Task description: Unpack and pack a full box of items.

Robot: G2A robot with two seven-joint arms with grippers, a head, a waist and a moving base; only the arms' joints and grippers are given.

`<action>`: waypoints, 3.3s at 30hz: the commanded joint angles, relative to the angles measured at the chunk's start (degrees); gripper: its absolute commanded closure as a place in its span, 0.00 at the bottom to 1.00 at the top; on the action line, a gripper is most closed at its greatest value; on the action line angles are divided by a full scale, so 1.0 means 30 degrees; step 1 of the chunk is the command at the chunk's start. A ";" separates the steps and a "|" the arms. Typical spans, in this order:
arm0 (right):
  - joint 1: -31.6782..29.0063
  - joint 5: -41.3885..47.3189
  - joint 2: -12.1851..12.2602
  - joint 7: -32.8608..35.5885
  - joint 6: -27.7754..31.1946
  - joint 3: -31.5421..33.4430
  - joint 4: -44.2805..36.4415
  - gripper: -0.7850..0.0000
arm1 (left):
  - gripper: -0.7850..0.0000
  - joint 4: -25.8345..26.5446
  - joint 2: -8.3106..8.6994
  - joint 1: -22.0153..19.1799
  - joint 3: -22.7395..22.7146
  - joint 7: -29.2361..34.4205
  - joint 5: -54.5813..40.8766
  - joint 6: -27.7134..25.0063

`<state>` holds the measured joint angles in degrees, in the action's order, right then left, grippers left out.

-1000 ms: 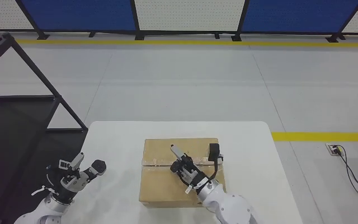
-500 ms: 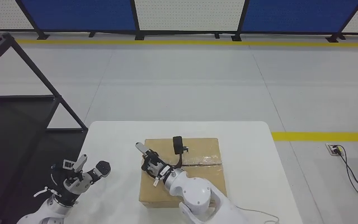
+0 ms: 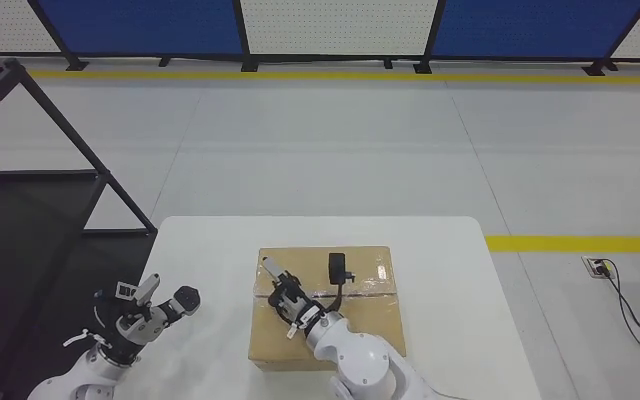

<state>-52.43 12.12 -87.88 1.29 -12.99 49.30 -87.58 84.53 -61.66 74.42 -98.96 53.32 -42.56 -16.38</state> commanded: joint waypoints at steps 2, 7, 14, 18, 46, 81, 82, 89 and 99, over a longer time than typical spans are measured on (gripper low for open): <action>-0.0599 -0.0295 0.0123 -0.0071 -0.0153 0.0599 -0.0562 0.00 | 0.00 -0.0008 0.0013 -0.0073 0.0029 0.0092 0.0031 0.0066; -0.1453 -0.0576 0.0300 0.0039 -0.0472 0.1576 -0.1315 0.00 | 0.00 0.0035 0.0034 -0.0105 0.0008 0.0157 0.0067 0.0081; -0.2935 -0.0874 0.0562 -0.0048 -0.0518 0.3040 -0.2580 0.00 | 0.00 0.0000 0.0071 -0.0094 -0.0066 0.0250 0.0106 0.0148; -0.3831 -0.1054 0.0700 -0.0094 -0.0292 0.3786 -0.3450 0.00 | 0.00 0.0024 0.0086 -0.0087 -0.0069 0.0283 0.0133 0.0175; -0.6805 -0.0230 0.1294 0.0437 0.0291 0.8501 -0.5644 0.00 | 0.00 0.0410 0.0095 0.0070 0.0191 -0.0141 0.0279 -0.0011; -0.6069 -0.1285 0.1128 0.1095 0.0684 0.6138 -0.4996 0.00 | 0.00 0.0300 0.0104 -0.0241 0.0545 -0.0325 0.0303 0.0062; -0.6292 -0.1306 0.1156 0.1061 0.0739 0.6288 -0.5149 0.00 | 0.00 0.0337 0.0101 -0.0265 0.0598 -0.0321 0.0325 0.0083; -0.7610 -0.1194 0.1316 0.0711 0.1056 0.7393 -0.6134 0.00 | 0.00 0.0451 0.0102 -0.0400 0.0795 -0.0385 0.0566 0.0193; -0.8035 -0.1565 0.1365 -0.0573 0.0639 0.8112 -0.6914 0.00 | 0.00 0.0446 0.0121 -0.0295 0.0687 -0.0381 0.0477 0.0093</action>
<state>-76.46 7.40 -83.77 -0.25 -10.94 73.59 -108.08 85.92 -61.30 73.48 -96.81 52.17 -41.04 -16.09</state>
